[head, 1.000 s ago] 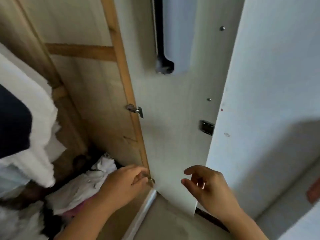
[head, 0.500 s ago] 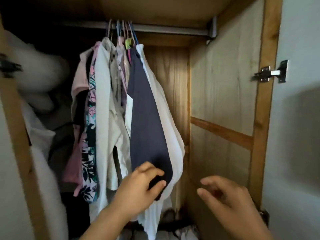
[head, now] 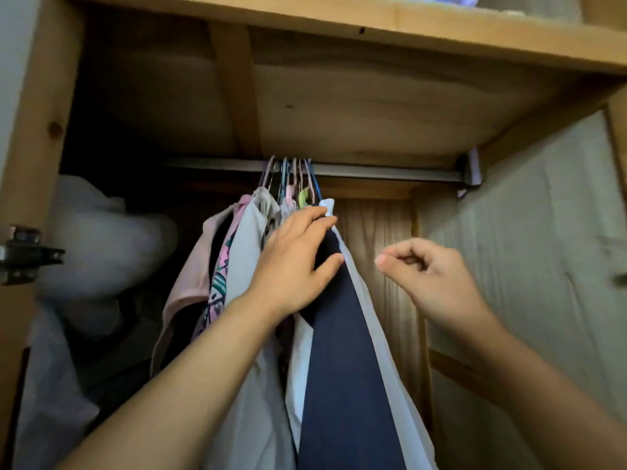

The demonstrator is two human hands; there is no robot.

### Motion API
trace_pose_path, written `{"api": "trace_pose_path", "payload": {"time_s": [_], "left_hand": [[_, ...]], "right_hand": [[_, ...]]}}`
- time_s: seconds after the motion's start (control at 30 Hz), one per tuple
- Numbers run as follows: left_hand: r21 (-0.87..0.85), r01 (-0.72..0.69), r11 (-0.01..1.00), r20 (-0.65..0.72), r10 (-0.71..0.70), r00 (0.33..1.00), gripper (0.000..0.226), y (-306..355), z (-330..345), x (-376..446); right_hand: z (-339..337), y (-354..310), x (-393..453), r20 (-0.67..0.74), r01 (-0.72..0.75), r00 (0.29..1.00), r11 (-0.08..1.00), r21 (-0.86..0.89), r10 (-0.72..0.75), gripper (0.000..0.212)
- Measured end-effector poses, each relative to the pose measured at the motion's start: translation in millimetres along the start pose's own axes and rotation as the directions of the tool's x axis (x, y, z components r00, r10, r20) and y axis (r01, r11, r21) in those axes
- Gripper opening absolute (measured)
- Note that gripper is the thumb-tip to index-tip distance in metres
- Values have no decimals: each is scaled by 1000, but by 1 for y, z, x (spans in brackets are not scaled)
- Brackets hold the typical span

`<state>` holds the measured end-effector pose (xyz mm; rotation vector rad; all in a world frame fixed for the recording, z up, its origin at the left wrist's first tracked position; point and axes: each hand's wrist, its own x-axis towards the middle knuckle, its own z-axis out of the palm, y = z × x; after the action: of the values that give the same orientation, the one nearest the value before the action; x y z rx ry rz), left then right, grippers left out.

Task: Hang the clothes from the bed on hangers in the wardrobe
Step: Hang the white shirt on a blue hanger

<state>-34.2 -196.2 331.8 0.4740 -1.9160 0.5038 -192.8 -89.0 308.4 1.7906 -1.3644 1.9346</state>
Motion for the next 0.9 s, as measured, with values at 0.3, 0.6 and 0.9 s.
{"api": "trace_pose_path", "payload": {"time_s": [0.3, 0.6, 0.9], "left_hand": [[-106, -78, 991, -59, 72, 996, 60, -58, 29, 19], [-207, -99, 973, -180, 62, 982, 59, -68, 53, 23], [-151, -135, 979, -166, 110, 980, 53, -81, 75, 24]], "right_hand": [[66, 28, 91, 44, -16, 999, 1000, 3, 16, 8], [76, 46, 114, 118, -97, 988, 994, -56, 103, 39], [88, 59, 126, 43, -93, 995, 995, 42, 91, 32]]}}
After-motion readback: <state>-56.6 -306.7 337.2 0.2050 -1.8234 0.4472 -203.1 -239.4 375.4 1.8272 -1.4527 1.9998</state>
